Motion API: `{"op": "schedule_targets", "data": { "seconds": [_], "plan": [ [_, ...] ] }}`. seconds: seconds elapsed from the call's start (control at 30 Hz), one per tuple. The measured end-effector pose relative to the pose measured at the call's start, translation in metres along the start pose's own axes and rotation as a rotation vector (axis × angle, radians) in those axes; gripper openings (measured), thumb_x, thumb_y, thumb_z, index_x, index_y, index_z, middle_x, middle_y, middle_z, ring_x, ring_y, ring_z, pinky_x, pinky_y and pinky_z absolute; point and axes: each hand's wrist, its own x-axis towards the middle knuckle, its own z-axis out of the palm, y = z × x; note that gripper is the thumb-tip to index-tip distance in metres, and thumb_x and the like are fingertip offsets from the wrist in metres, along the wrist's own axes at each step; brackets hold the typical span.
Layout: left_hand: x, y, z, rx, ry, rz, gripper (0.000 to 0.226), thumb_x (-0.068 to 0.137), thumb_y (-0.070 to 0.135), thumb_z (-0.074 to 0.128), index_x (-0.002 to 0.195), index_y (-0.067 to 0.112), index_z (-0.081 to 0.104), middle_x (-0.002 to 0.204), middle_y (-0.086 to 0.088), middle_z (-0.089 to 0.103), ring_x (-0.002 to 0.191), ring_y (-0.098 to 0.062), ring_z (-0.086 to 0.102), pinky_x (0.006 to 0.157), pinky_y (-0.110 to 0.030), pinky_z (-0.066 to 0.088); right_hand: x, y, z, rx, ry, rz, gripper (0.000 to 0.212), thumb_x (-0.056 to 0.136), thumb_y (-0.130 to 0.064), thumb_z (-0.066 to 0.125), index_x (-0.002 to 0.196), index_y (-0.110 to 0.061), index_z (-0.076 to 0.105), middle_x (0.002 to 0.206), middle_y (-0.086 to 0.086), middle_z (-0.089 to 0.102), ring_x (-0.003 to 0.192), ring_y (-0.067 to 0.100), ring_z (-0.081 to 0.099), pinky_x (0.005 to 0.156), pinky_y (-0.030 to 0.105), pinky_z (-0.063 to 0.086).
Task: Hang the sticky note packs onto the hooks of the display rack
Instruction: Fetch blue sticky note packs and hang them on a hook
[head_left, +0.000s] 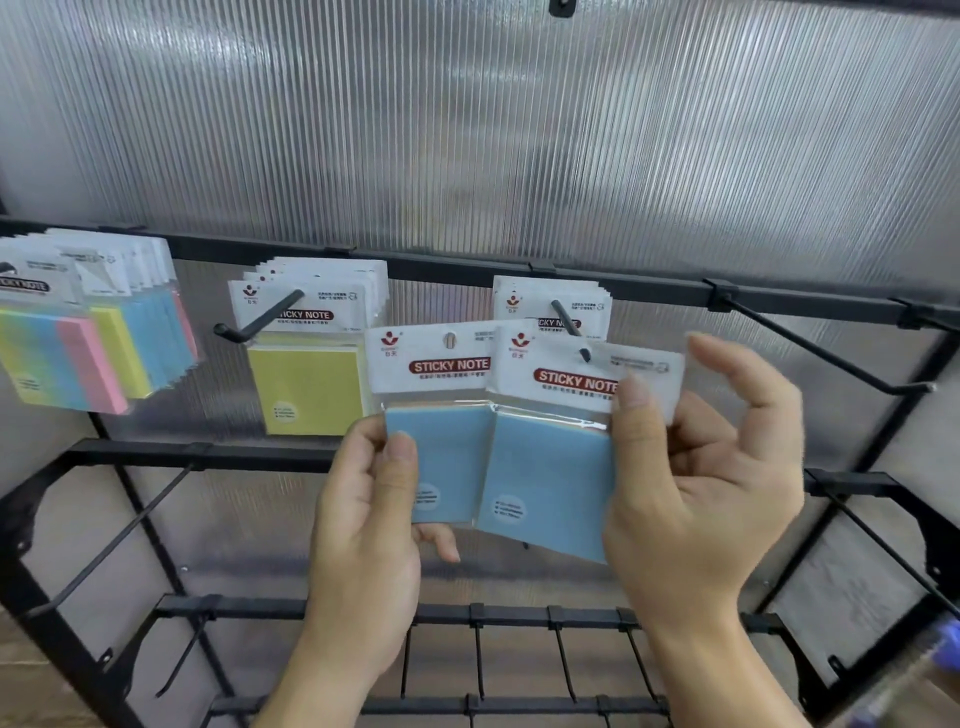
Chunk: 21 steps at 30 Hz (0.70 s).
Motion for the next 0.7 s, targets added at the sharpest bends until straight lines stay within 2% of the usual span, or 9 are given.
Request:
{"op": "schedule_targets", "data": {
  "seconds": [0.1,0.2,0.3,0.4,0.47,0.53,0.6,0.7],
  "plan": [
    [0.001,-0.001,-0.003,0.012,0.045,0.005,0.021,0.089,0.035,0.046,0.094,0.02,0.059,0.085,0.002,0.069,0.065,-0.013,0.056,0.036,-0.023,0.04,0.004,0.002,-0.005,-0.006,0.009,-0.033,0.031,0.088,-0.002,0.059,0.103,-0.029,0.053,0.069,-0.016,0.068,0.057,0.004,0.06,0.05,0.02,0.045],
    [0.001,-0.001,-0.004,0.033,0.079,0.01,0.02,0.089,0.036,0.046,0.091,0.021,0.059,0.083,0.005,0.068,0.062,-0.011,0.054,0.036,-0.022,0.039,0.008,0.007,-0.008,-0.167,-0.012,-0.107,0.031,0.084,0.005,0.058,0.087,-0.026,0.062,0.071,-0.026,0.062,0.061,-0.005,0.056,0.059,0.011,0.042],
    [0.001,-0.001,-0.006,0.06,0.097,0.014,0.02,0.09,0.037,0.045,0.087,0.025,0.061,0.08,0.007,0.068,0.057,-0.009,0.051,0.036,-0.022,0.038,0.008,0.009,-0.008,-0.183,-0.034,-0.088,0.037,0.082,0.007,0.056,0.085,-0.029,0.064,0.07,-0.032,0.061,0.064,-0.009,0.057,0.063,0.006,0.04],
    [0.001,0.0,-0.008,0.086,0.114,0.018,0.02,0.09,0.038,0.045,0.082,0.032,0.063,0.082,0.006,0.069,0.059,-0.009,0.052,0.037,-0.022,0.037,0.009,0.015,-0.005,-0.213,-0.067,-0.059,0.031,0.084,0.004,0.056,0.087,-0.025,0.067,0.072,-0.032,0.061,0.068,-0.01,0.058,0.065,0.005,0.04],
    [0.001,0.001,-0.009,0.09,0.135,0.015,0.018,0.093,0.039,0.049,0.084,0.031,0.062,0.082,0.007,0.07,0.061,-0.007,0.054,0.037,-0.022,0.037,0.01,0.022,-0.003,-0.245,-0.082,-0.04,0.022,0.087,-0.004,0.056,0.092,-0.022,0.068,0.081,-0.028,0.062,0.074,-0.009,0.059,0.07,0.008,0.043],
    [0.0,0.002,-0.01,0.089,0.155,0.006,0.018,0.095,0.04,0.052,0.09,0.024,0.06,0.081,0.008,0.07,0.062,-0.006,0.055,0.036,-0.021,0.037,0.011,0.03,0.0,-0.28,-0.105,-0.035,0.019,0.091,-0.01,0.053,0.098,-0.015,0.07,0.087,-0.014,0.066,0.081,-0.003,0.061,0.075,0.012,0.046],
    [0.001,0.003,-0.011,0.094,0.158,-0.003,0.023,0.089,0.039,0.046,0.093,0.02,0.058,0.082,0.007,0.07,0.063,-0.007,0.055,0.036,-0.021,0.037,0.014,0.039,0.003,-0.315,-0.127,-0.043,0.019,0.093,-0.008,0.052,0.1,-0.007,0.07,0.091,-0.007,0.066,0.084,0.002,0.061,0.077,0.013,0.046],
    [0.001,0.002,-0.013,0.107,0.149,-0.016,0.025,0.087,0.039,0.045,0.096,0.019,0.058,0.085,0.007,0.071,0.062,-0.008,0.054,0.037,-0.021,0.036,0.019,0.053,0.009,-0.399,-0.181,-0.084,0.022,0.092,-0.001,0.05,0.105,-0.001,0.067,0.092,-0.005,0.061,0.085,0.0,0.054,0.078,0.007,0.041]
  ]
}}
